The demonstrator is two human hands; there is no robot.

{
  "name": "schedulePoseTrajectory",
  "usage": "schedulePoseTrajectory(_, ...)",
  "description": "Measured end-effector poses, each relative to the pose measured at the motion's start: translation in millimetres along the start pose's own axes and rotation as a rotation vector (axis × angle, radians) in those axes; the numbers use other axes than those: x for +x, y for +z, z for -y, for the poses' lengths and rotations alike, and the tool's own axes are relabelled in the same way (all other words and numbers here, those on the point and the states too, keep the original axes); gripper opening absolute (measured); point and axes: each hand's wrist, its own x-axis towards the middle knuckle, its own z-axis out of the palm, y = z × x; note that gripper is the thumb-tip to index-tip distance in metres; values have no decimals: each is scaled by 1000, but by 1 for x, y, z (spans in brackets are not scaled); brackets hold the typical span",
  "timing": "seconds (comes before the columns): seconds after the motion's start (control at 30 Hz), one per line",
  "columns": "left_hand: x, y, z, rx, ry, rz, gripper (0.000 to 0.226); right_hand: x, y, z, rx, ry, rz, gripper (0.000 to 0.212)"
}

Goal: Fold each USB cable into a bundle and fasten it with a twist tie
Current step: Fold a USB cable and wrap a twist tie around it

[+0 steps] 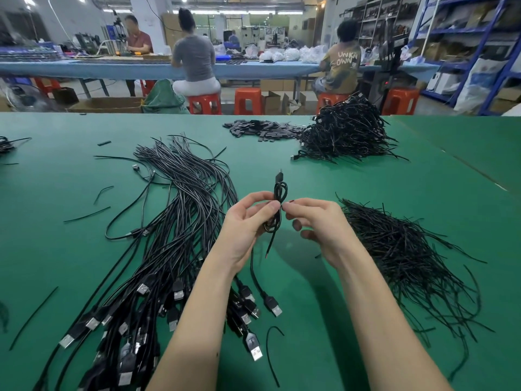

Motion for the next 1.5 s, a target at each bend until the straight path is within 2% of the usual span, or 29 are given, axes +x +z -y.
schedulePoseTrajectory(0.03,0,1,-1,5,7,5,31,-2,3,3,207,170,55,16)
schedulePoseTrajectory(0.07,0,1,-1,12,3,3,31,-4,3,4,302,249,84,16)
schedulePoseTrajectory(0.1,0,1,-1,18,-10,-6,29,-4,3,3,280,236,98,13)
schedulePoseTrajectory(0.17,1,0,1,21,-46,-38,19,-5,-1,2,-48,-26,50,6)
schedulePoseTrajectory(0.27,2,-2,2,-30,-84,-76,9,-5,-14,-1,-603,-493,-89,28)
schedulePoseTrajectory(0.37,3,-3,2,-38,-102,-84,10,-1,-19,-4,-792,-683,-126,19)
schedulePoseTrajectory(0.47,3,-5,3,-32,-102,-96,11,0,-16,-10,-776,-708,-136,5)
schedulePoseTrajectory(0.53,4,-5,4,-22,-90,-99,10,2,-11,-13,-628,-591,-127,8)
schedulePoseTrajectory(0.6,4,-4,4,-5,-74,-96,9,3,-7,-11,-314,-260,-37,13)
schedulePoseTrajectory(0.67,4,-2,5,-2,-72,-75,11,-2,-4,-3,127,129,129,13)
schedulePoseTrajectory(0.7,4,-2,5,-4,-74,-66,13,-3,-6,-1,220,213,165,12)
schedulePoseTrajectory(0.73,4,-2,6,-1,-80,-68,14,-3,-9,-1,190,203,177,11)
schedulePoseTrajectory(0.8,5,-3,7,3,-94,-102,9,-5,-13,-3,-166,-49,110,3)
schedulePoseTrajectory(0.87,6,-3,7,-8,-99,-129,5,-5,-19,-4,-510,-360,-16,14)
schedulePoseTrajectory(0.93,6,-4,7,-13,-103,-136,5,-2,-21,-4,-666,-540,-35,25)
schedulePoseTrajectory(1.03,5,-3,7,-3,-119,-133,6,-1,-22,-7,-765,-605,-17,24)
schedulePoseTrajectory(1.2,6,-5,8,3,-126,-144,7,1,-21,-12,-722,-627,-36,11)
schedulePoseTrajectory(1.27,6,-6,8,15,-121,-136,8,2,-19,-14,-647,-582,-87,4)
schedulePoseTrajectory(1.3,6,-5,9,24,-116,-130,9,3,-16,-15,-575,-494,-112,8)
schedulePoseTrajectory(1.33,6,-4,9,33,-108,-124,9,5,-14,-16,-455,-352,-112,12)
schedulePoseTrajectory(1.43,7,-3,10,46,-84,-110,10,2,-3,-13,135,178,14,16)
schedulePoseTrajectory(1.47,7,-3,10,46,-82,-110,10,2,-2,-15,216,233,30,15)
schedulePoseTrajectory(1.5,7,-3,10,45,-82,-116,11,2,-1,-17,193,208,31,13)
